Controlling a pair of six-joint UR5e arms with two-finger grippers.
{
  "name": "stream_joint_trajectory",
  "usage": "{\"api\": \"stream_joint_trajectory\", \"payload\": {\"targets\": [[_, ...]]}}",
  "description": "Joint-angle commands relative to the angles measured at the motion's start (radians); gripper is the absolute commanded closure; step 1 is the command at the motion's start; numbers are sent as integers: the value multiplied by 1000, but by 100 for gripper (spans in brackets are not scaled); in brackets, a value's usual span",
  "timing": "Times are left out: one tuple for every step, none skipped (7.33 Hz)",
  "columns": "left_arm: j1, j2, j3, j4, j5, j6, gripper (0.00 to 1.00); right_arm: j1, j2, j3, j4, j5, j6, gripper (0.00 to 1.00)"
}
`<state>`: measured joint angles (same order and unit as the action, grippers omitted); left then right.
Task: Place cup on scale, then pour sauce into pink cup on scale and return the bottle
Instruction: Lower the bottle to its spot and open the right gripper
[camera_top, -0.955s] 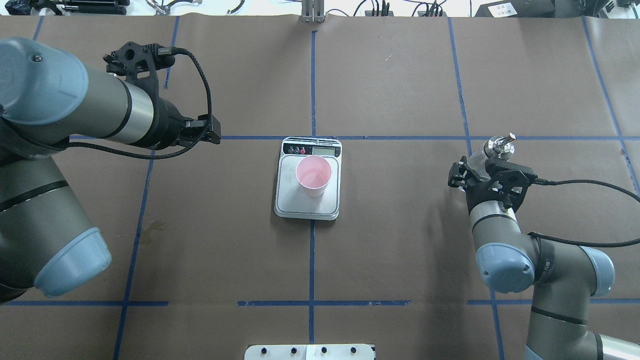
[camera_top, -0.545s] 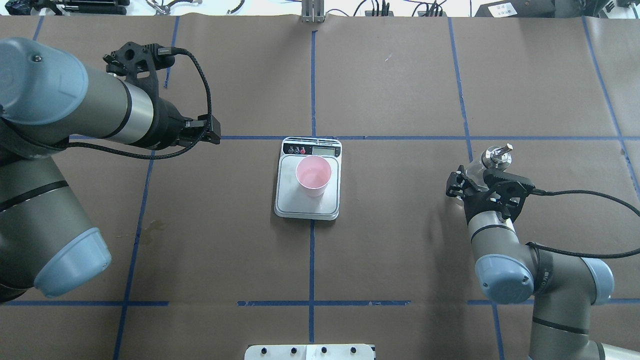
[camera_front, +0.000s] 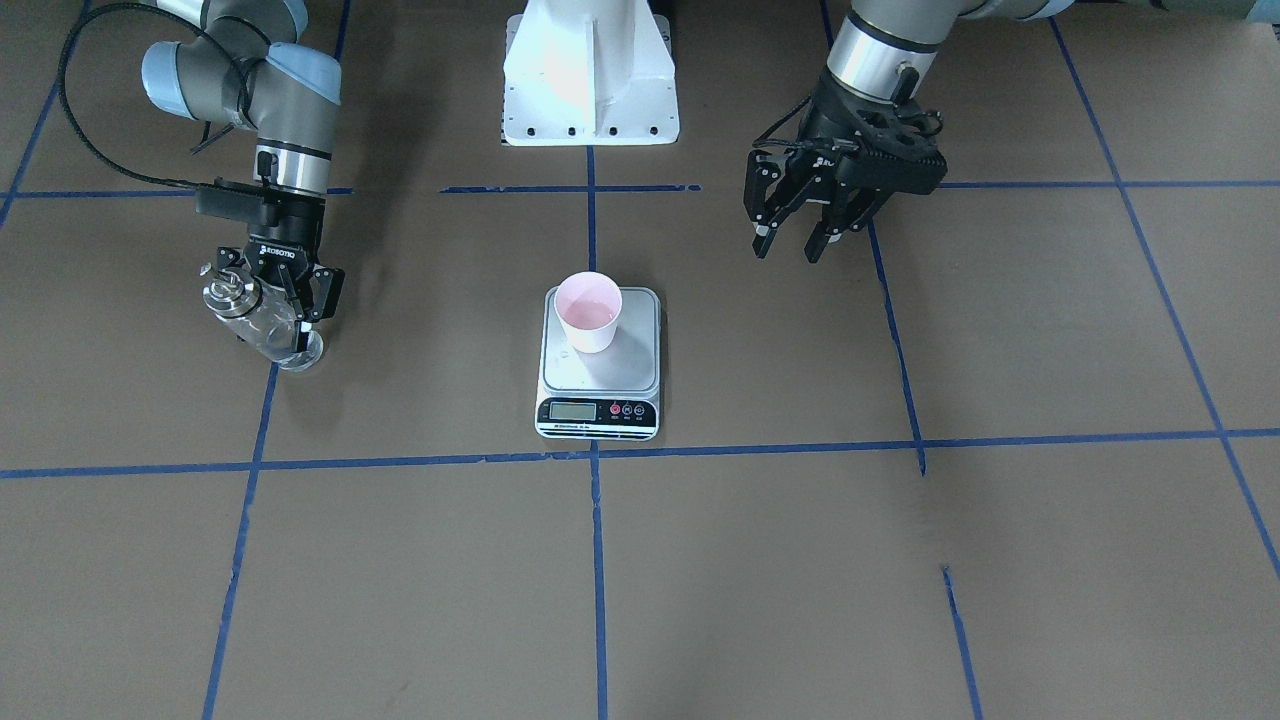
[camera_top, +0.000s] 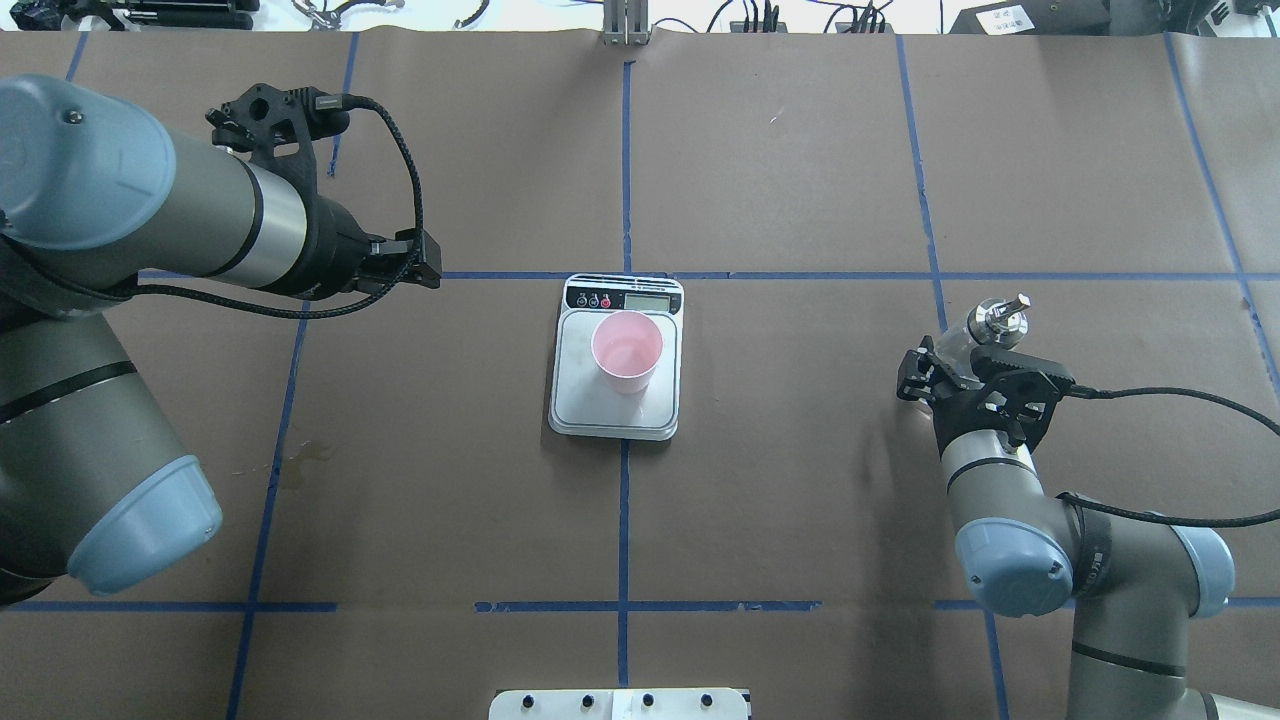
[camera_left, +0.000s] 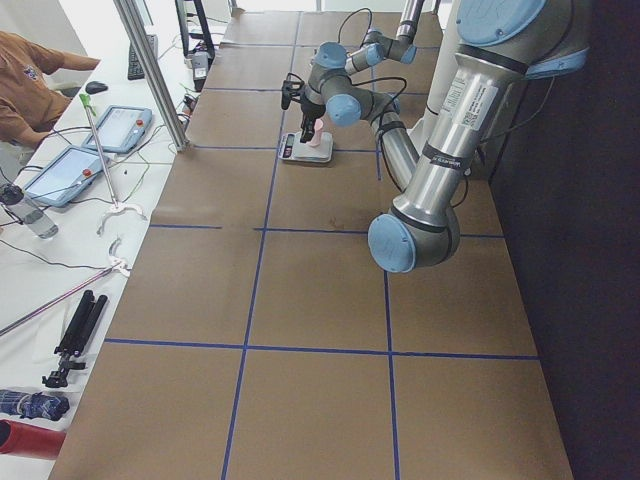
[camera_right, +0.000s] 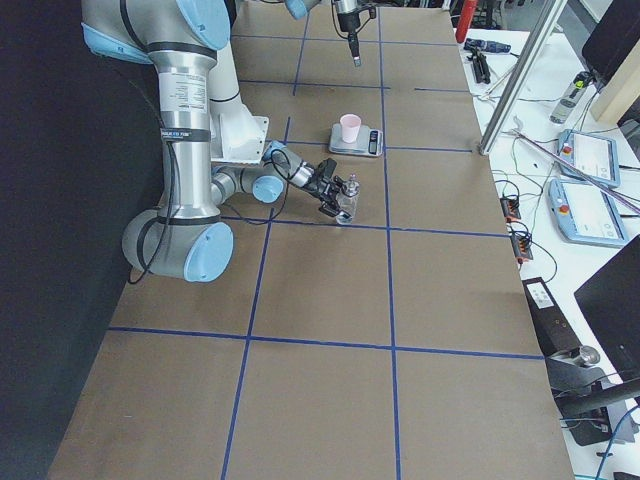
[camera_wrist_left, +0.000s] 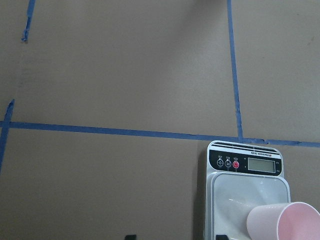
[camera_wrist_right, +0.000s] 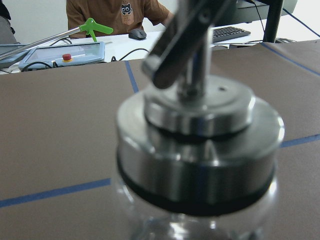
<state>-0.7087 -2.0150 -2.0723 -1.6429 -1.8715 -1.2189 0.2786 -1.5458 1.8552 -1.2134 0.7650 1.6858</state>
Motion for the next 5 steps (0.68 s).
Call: {"api": "stream_joint_trajectory", "payload": {"targets": [[0, -1, -3, 0, 0, -1, 39, -4, 0, 1, 0, -6, 0, 100], [0, -1, -3, 0, 0, -1, 38, -6, -2, -1, -2, -6, -2, 61], [-1, 1, -3, 2, 0, -1, 38, -10, 0, 1, -2, -13, -2, 1], [-2, 1, -5, 2, 0, -1, 38, -18, -2, 1, -2, -15, -2, 0], [-2, 1, -5, 2, 0, -1, 38, -33, -2, 1, -2, -26, -2, 0]]}}
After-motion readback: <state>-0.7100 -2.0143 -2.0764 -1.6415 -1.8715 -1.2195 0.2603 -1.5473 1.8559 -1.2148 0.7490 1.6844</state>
